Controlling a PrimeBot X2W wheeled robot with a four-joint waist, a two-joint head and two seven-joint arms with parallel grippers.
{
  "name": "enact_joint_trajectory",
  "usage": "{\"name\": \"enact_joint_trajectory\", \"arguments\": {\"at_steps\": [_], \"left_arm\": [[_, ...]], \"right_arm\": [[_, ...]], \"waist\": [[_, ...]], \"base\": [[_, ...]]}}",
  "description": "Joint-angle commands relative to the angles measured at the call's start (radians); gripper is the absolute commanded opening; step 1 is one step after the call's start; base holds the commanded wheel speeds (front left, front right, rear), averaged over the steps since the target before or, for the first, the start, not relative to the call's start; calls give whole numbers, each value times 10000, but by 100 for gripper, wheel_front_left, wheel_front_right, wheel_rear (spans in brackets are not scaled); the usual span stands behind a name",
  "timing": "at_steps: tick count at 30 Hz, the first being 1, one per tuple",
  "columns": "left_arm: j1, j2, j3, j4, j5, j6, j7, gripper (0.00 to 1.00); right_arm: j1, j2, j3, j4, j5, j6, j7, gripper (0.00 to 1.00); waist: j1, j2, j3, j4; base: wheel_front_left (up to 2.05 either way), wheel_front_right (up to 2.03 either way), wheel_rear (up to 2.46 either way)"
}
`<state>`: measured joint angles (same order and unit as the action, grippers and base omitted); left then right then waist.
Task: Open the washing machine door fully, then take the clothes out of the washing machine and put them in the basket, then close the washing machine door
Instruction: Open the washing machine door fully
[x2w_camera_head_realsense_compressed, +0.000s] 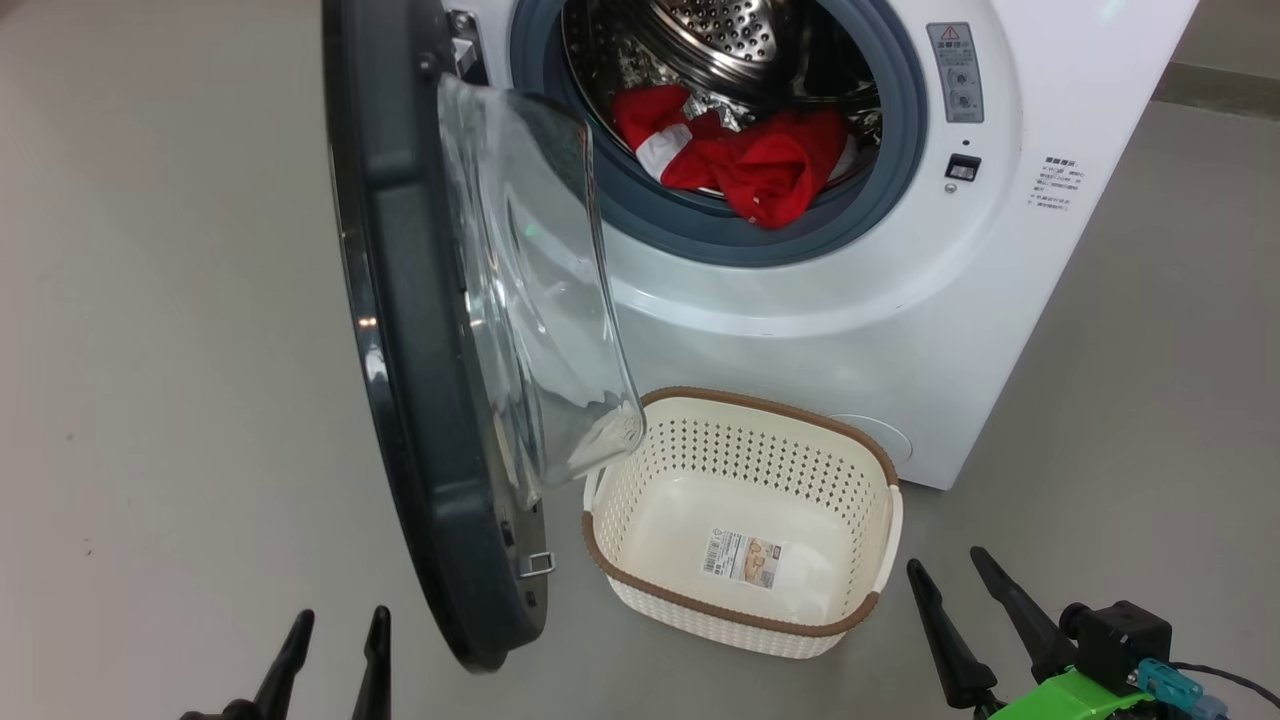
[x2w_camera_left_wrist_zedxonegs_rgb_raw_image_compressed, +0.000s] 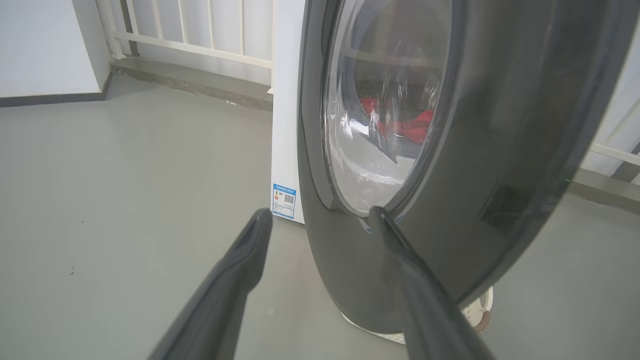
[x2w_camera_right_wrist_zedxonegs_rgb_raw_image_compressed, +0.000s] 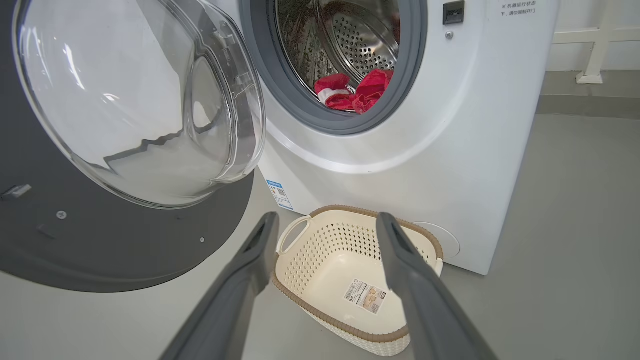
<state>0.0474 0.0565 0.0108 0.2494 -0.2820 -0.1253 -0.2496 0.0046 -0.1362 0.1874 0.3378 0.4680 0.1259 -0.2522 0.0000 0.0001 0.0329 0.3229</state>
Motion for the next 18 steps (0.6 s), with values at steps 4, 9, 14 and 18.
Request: {"name": "enact_joint_trajectory", "arguments": {"at_steps": [4, 9, 14, 18], "left_arm": [[-151, 74, 361, -203, 95, -54, -122, 100], [-194, 56, 389, -214, 117, -54, -122, 100], [-384, 27, 827, -500, 123, -54, -122, 0], [-608, -1, 1323, -1054, -97, -54, -122, 0]], "right_arm": [[7, 74, -13, -222, -210, 48, -95, 100], [37, 213, -97, -315, -282, 48, -95, 100], [68, 267, -212, -374, -362, 48, -95, 100], [101, 265, -312, -434, -531, 48, -95, 100]], "waist": [[0, -1, -19, -33], [0, -1, -31, -48], [0, -1, -68, -20], [0, -1, -104, 1]], "base": [[0, 0, 0], [0, 0, 0], [0, 0, 0], [0, 0, 0]]}}
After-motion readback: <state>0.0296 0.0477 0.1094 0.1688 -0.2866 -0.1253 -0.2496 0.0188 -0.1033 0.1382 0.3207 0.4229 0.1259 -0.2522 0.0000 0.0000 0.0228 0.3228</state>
